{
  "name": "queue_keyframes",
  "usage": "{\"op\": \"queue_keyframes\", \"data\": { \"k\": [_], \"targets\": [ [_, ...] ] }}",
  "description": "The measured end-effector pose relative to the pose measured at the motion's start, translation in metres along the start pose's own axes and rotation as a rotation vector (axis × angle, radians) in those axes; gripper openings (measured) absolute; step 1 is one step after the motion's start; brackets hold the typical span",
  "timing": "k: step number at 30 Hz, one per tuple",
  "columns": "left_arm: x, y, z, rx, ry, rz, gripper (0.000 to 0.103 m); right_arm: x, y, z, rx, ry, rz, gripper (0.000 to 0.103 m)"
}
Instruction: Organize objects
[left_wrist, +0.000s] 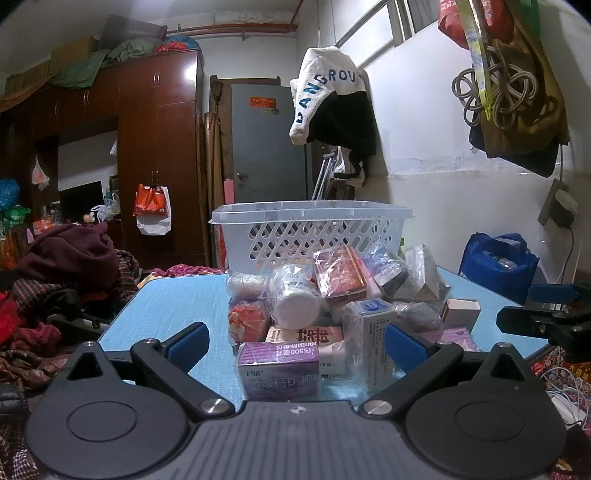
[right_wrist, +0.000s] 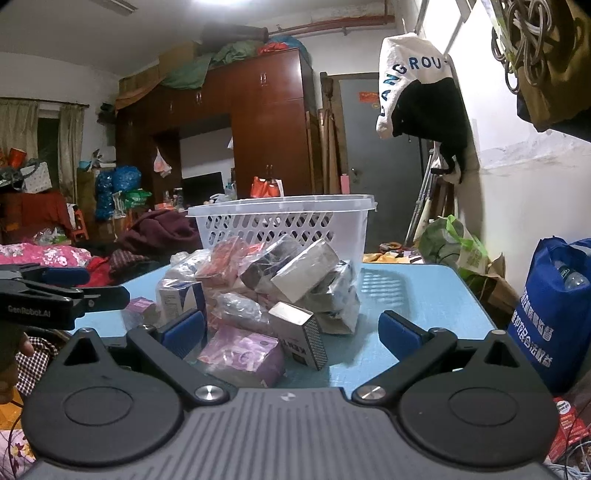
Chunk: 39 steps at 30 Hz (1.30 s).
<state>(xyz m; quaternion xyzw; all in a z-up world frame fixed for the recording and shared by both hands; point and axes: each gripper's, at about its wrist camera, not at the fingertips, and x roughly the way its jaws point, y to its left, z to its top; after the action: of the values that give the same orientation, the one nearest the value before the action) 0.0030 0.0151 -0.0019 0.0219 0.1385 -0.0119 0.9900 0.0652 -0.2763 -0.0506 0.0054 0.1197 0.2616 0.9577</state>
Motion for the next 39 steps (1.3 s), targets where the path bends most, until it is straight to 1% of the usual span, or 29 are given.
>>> {"op": "queue_keyframes", "data": {
  "k": [36, 39],
  "targets": [
    [0.0045, -0.0010, -0.0026, 0.001, 0.016, -0.007, 0.102, -0.0017, 0.0049, -0.0020, -0.014, 0.005, 0.008, 0.103],
    [0.0056, -0.0003, -0.0033, 0.000, 0.017, -0.004, 0.102, -0.0020, 0.0050, -0.0018, -0.016, 0.002, 0.020, 0.103]
  ]
}}
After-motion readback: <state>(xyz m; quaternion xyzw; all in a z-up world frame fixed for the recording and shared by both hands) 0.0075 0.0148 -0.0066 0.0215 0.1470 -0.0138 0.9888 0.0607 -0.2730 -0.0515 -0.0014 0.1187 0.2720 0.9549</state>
